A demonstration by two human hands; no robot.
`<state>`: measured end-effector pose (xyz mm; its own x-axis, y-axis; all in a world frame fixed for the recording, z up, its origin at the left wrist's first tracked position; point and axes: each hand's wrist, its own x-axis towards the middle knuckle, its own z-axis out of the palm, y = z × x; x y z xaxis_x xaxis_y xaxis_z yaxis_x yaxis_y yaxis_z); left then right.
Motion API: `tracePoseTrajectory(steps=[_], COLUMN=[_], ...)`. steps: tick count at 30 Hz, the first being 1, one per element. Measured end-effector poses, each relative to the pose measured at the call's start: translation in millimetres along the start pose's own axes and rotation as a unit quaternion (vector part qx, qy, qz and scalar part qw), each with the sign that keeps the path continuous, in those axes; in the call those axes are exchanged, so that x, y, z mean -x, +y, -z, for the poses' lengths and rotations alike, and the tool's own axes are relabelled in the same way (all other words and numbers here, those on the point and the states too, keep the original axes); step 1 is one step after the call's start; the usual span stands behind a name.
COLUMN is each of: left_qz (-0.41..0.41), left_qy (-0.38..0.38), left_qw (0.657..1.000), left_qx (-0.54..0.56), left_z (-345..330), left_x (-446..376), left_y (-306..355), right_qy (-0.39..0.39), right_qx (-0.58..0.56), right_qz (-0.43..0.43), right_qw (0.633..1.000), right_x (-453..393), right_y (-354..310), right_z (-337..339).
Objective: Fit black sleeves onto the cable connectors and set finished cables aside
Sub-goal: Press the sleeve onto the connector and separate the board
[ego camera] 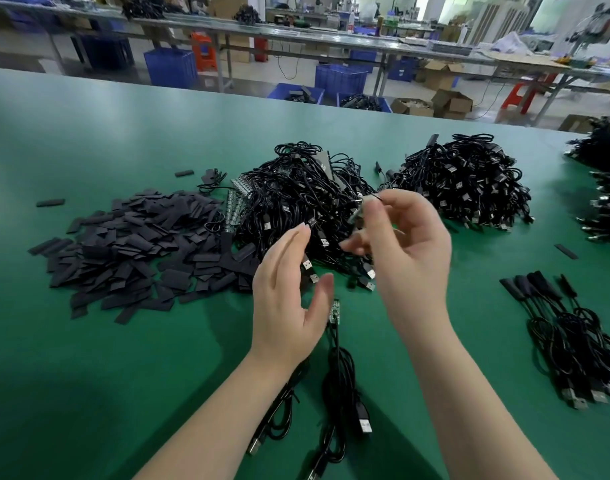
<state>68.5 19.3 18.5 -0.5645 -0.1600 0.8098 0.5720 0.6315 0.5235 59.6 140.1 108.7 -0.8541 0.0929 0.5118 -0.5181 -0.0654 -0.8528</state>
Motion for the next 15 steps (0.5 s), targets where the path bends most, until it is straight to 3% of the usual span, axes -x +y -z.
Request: tracePoseTrajectory(steps=[4,9,13,15], left_qz=[-0.082,0.009,0.046,0.068], left_qy=[0.031,-0.108,-0.202,-0.224], left_qw=[0.989,0.972,0.964,0.961], left_qx=[-0.118,-0.206,-0.166,-0.150], left_z=[2,-2,-4,-3], left_x=[0,3,6,5], left_y=[6,3,-5,-6], right_qy=[0.030,0.009,-0.025,-0.042], right_qx=[-0.067,0.138,0.256,0.348], right_qz=[-0.135,-0.282,-0.283,-0.217], right_qw=[0.988,0.949,0.924,0.911], right_x=[3,29,34,31], right_y=[11,58,62,57], right_z=[-22,0,18,16])
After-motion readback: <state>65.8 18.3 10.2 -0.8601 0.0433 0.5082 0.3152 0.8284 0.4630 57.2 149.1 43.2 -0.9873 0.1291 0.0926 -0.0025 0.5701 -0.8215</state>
